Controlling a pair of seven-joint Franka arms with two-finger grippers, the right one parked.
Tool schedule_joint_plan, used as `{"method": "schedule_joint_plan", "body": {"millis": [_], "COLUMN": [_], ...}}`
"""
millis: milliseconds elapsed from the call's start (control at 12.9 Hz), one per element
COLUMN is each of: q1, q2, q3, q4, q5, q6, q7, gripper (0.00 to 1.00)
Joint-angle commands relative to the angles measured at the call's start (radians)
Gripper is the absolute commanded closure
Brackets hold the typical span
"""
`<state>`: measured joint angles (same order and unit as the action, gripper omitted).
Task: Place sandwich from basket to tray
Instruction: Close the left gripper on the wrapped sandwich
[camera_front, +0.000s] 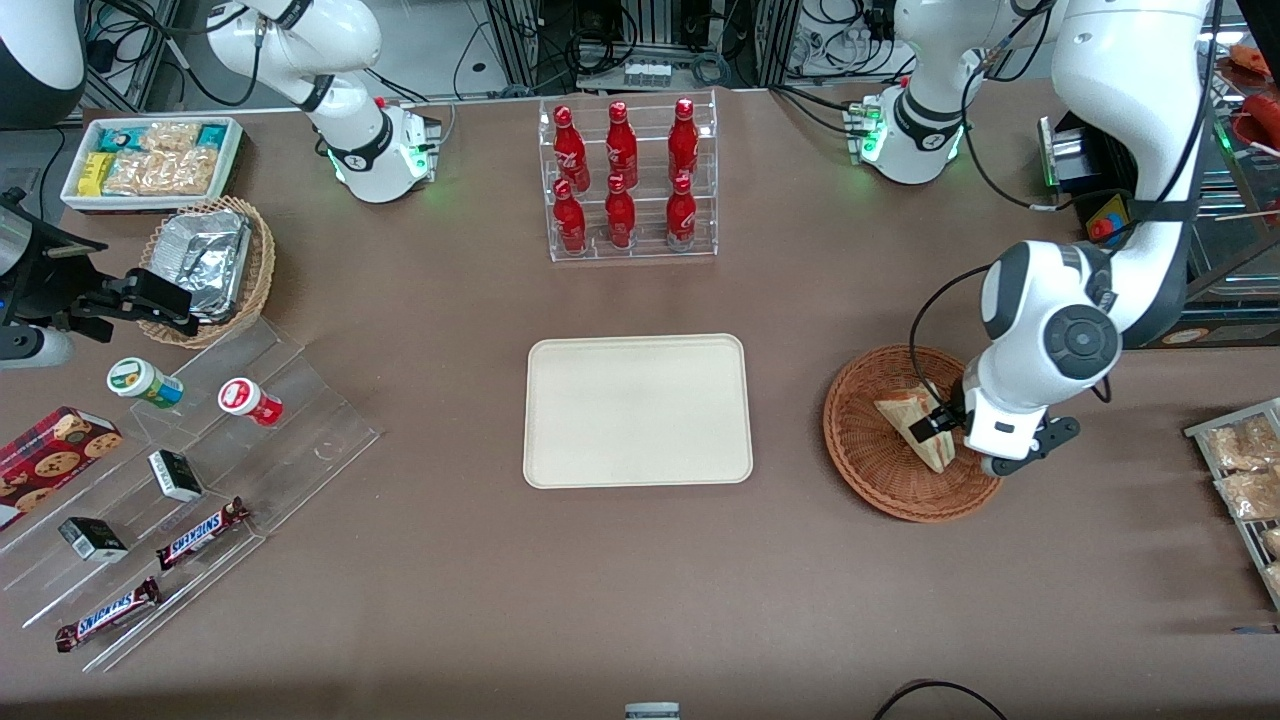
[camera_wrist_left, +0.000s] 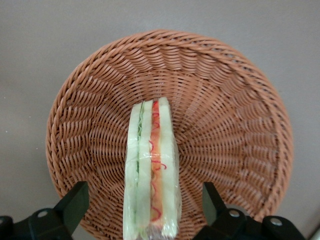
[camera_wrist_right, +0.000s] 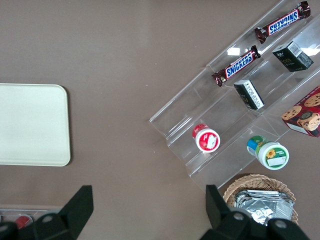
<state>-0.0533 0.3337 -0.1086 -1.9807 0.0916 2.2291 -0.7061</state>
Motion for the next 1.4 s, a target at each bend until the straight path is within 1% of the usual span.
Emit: {"method": "schedule_joint_plan", "body": {"millis": [0, 155, 233, 698, 775, 853, 930, 1008, 1085, 1318], "q1": [0.0, -0.011, -0.035, -0.042, -0.042, -0.042, -0.04, -0.04, -0.037, -0.039], "q2": [-0.004, 0.014, 0.014, 0.014, 0.016, 0.014, 0.011, 0.008, 0.004, 0.008], "q3": [0.0, -0.002, 0.003, 0.004, 0.004, 0.004, 0.006, 0.006, 0.007, 0.006], "q4": [-0.049, -0.056, -0.059, -0.095, -0.096, -0.101, -0.104, -0.095, -0.084, 0.028], "q5": [0.027, 0.027, 0.027, 0.031, 0.045, 0.051, 0.051, 0.051, 0.05, 0.051], "q6": [0.078, 0.104, 0.104, 0.104, 0.104, 0.103, 0.103, 0.093, 0.083, -0.076], "q7": [-0.082, -0.107, -0.107, -0.102, -0.102, -0.102, -0.102, -0.101, -0.095, -0.084], "gripper": [0.0, 0.0, 0.0, 0.0, 0.02, 0.22, 0.6, 0.94, 1.0, 1.0]}}
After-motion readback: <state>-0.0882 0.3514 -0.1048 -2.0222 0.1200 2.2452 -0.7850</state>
